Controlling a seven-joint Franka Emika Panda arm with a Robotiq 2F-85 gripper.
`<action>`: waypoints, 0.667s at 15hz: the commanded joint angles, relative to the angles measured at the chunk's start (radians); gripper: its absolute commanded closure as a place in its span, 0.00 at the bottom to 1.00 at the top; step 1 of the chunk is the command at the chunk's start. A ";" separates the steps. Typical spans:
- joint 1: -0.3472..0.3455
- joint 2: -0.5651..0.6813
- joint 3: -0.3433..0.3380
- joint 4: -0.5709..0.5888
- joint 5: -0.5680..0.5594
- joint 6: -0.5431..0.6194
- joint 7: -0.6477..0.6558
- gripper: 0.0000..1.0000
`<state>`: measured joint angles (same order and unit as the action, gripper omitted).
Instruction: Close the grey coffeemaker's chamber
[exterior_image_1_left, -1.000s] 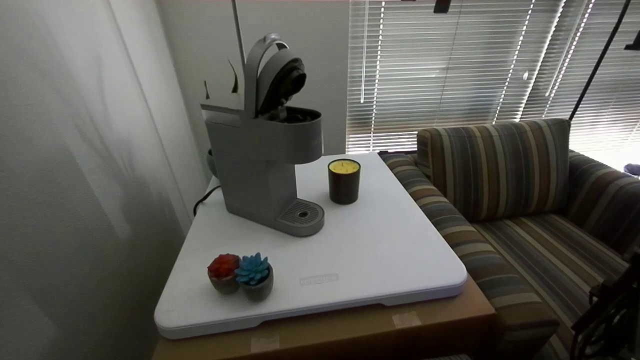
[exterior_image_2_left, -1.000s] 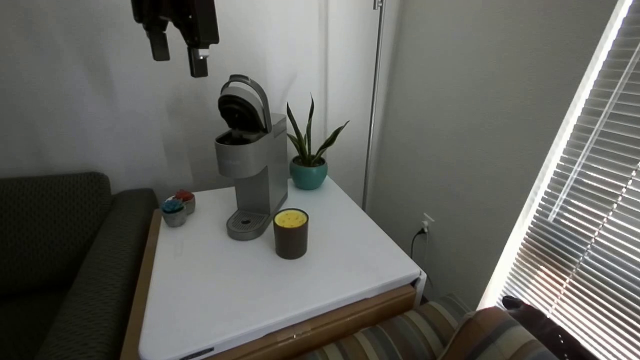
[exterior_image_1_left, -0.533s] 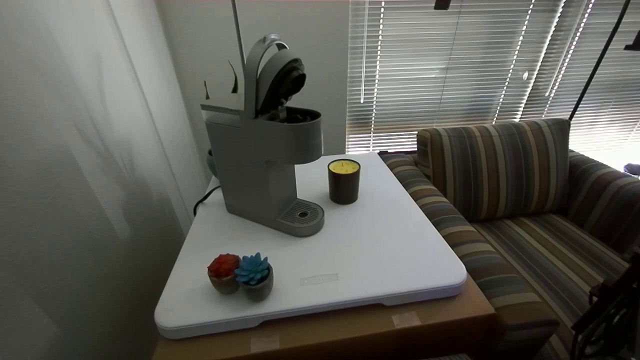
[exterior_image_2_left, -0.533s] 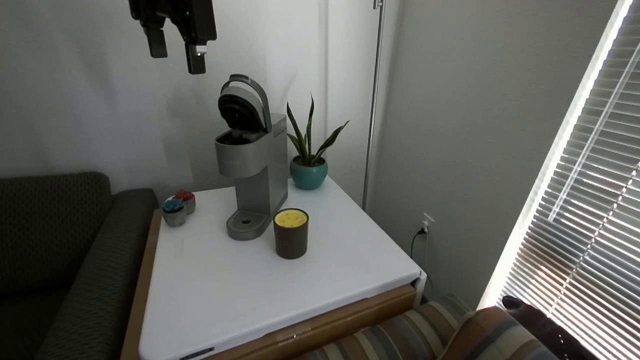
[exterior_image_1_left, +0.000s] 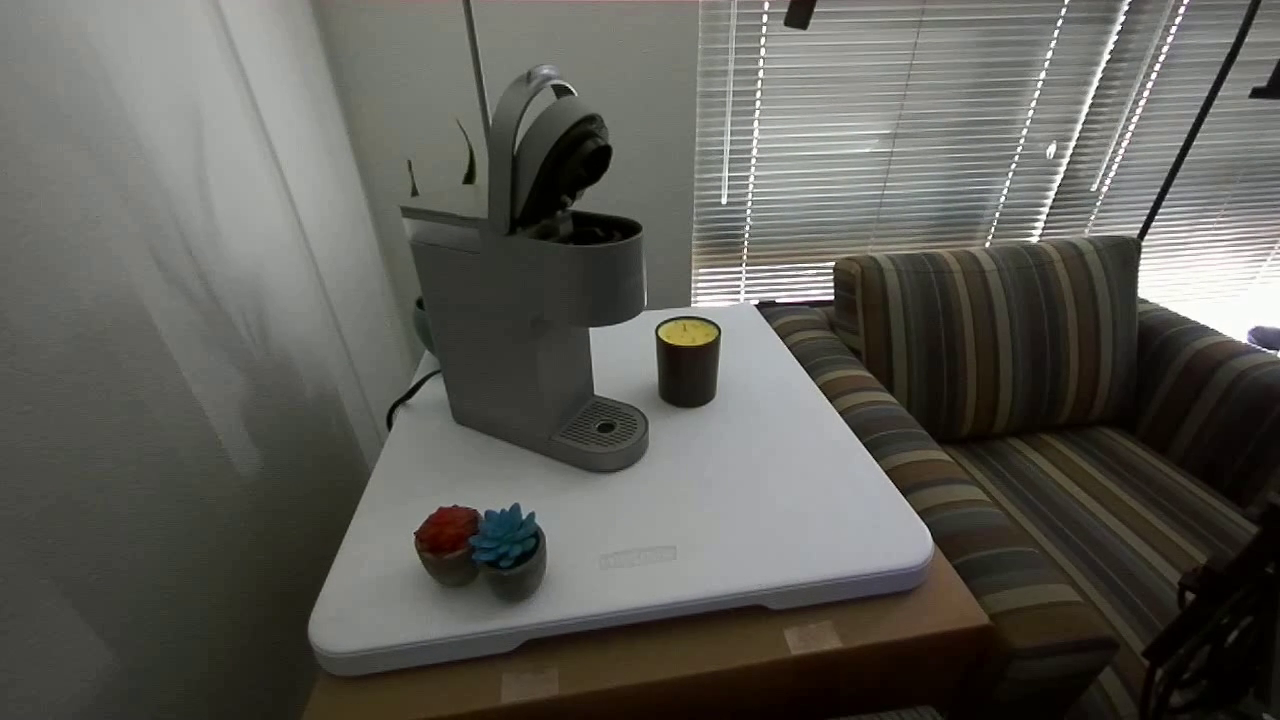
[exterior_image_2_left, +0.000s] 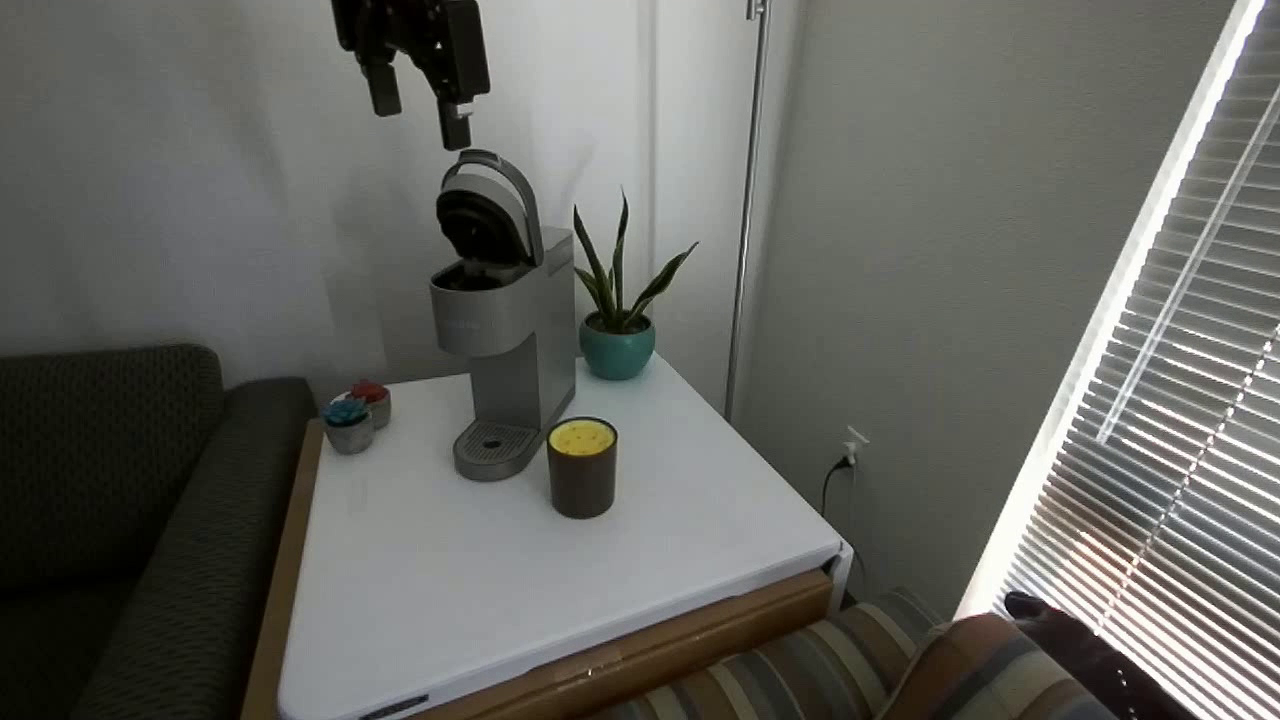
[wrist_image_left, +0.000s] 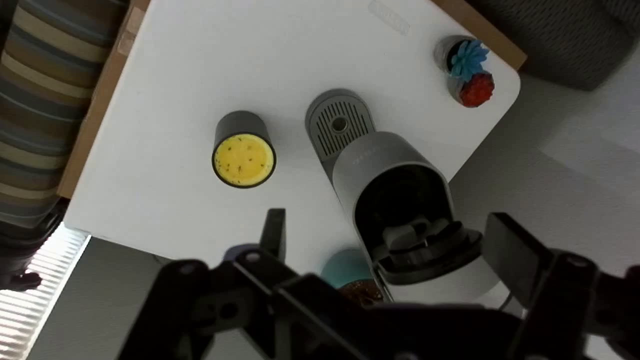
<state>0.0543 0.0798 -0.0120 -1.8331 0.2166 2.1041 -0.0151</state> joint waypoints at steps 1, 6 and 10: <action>-0.014 0.137 0.016 0.169 0.000 0.016 0.017 0.00; -0.015 0.187 0.029 0.242 -0.008 0.015 0.011 0.00; -0.014 0.251 0.036 0.324 -0.010 0.013 0.016 0.00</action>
<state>0.0548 0.3307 0.0058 -1.5131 0.2140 2.1203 -0.0034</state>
